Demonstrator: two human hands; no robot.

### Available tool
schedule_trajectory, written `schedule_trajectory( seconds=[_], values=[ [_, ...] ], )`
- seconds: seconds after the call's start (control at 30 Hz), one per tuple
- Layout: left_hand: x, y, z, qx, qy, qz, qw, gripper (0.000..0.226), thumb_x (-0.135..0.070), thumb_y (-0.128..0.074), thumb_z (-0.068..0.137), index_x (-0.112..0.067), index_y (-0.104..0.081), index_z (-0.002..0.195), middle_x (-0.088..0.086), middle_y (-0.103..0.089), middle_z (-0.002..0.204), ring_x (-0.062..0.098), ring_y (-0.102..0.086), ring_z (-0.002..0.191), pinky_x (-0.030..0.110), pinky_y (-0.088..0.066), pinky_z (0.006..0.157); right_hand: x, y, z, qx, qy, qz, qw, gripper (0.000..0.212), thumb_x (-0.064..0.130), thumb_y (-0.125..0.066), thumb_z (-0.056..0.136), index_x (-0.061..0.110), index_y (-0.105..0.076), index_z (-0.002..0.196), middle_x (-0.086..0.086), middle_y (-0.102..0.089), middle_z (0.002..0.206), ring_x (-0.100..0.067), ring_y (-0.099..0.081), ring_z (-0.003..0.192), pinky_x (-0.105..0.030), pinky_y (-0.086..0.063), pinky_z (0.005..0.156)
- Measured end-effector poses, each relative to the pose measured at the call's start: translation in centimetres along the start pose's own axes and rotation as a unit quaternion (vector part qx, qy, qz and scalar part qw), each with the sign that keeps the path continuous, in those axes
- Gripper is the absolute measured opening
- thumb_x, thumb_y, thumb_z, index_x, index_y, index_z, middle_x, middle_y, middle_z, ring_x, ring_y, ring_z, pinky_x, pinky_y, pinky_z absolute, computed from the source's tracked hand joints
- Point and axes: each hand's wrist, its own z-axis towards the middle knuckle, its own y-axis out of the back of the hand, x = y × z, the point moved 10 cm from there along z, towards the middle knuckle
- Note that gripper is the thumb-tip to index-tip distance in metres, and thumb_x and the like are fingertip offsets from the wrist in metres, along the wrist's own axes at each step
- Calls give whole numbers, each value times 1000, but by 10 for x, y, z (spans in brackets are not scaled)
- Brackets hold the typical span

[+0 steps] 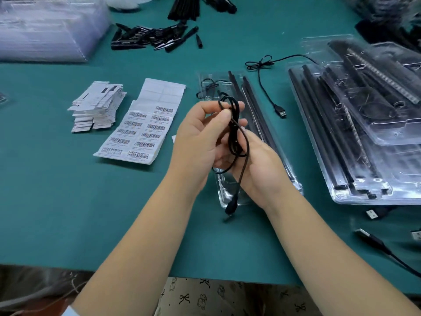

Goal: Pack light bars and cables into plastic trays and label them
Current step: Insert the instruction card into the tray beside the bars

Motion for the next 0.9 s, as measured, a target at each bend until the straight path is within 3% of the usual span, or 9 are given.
schedule_trajectory(
  seconds=[0.07, 0.17, 0.33, 0.47, 0.53, 0.63, 0.73, 0.8, 0.9],
  values=[
    [8, 5, 0, -4, 25, 36, 999, 3, -17, -52, 90, -16, -51, 88, 4, -65, 72, 11, -42, 40, 18, -29, 39, 2, 2, -1, -4, 4, 44, 999, 34, 23, -29, 102, 8, -57, 90, -6, -60, 58, -17, -56, 54, -28, -49, 56],
    [13, 5, -1, 18, 35, 122, 992, 3, -14, -48, 98, -16, -48, 96, -1, -57, 61, 13, -49, 46, 17, -36, 40, -3, 4, 0, -14, -3, 39, 999, 35, 24, -28, 103, 5, -57, 104, 0, -48, 49, -13, -45, 47, -25, -48, 51],
    [12, 4, 5, 101, 57, 106, 988, 24, -21, -51, 93, -19, -62, 114, 6, -71, 106, 18, -57, 76, 29, -46, 51, -6, 3, 1, 15, -16, -43, 999, 32, 33, -36, 96, 9, -55, 85, 9, -29, 45, -9, -26, 42, -26, -46, 53],
    [14, 1, 3, 99, 62, 78, 990, 30, -47, -56, 84, -24, -76, 79, 5, -74, 92, 24, -64, 79, 41, -49, 66, -11, -4, -1, 37, -45, -148, 987, 28, 32, -42, 94, 10, -59, 92, -7, -36, 50, -17, -37, 48, -38, -55, 66],
    [11, 8, 5, 39, 41, 123, 991, 42, -52, -53, 85, -26, -71, 57, 7, -73, 80, 23, -64, 66, 32, -50, 51, -4, -9, -6, 25, -3, -215, 976, 21, 29, -48, 95, 14, -60, 104, -12, -53, 69, -21, -50, 66, -43, -54, 85],
    [10, 26, 9, -56, 34, 0, 998, 52, -47, -49, 92, -23, -57, 46, 4, -67, 63, 21, -65, 62, 29, -52, 55, 19, -12, -20, -21, 127, -411, 902, 30, 30, -66, 83, 30, -56, 112, 13, -62, 101, -1, -57, 93, -16, -44, 87],
    [11, 44, 14, -110, 41, -161, 980, 45, -41, -43, 100, -18, -44, 61, -4, -44, 48, 16, -58, 50, 28, -52, 55, 38, -21, -35, -66, 224, -600, 765, 19, 19, -70, 80, 13, -65, 97, 5, -54, 86, -8, -47, 81, -17, -37, 77],
    [15, 49, 14, -117, 73, -228, 964, 43, -45, -42, 99, -19, -40, 65, -7, -34, 47, 10, -42, 41, 22, -46, 48, 35, -18, -31, -55, 188, -579, 791, 5, 15, -67, 81, 19, -64, 80, 12, -51, 76, -4, -44, 74, -14, -35, 72],
    [21, 43, 14, -78, 130, -322, 935, 42, -47, -41, 98, -20, -41, 66, -9, -26, 44, 6, -25, 34, 16, -30, 36, 15, 3, -16, -41, 20, -446, 894, 17, 17, -64, 83, 24, -58, 69, 15, -52, 61, 0, -42, 56, -16, -35, 59]
  ],
)
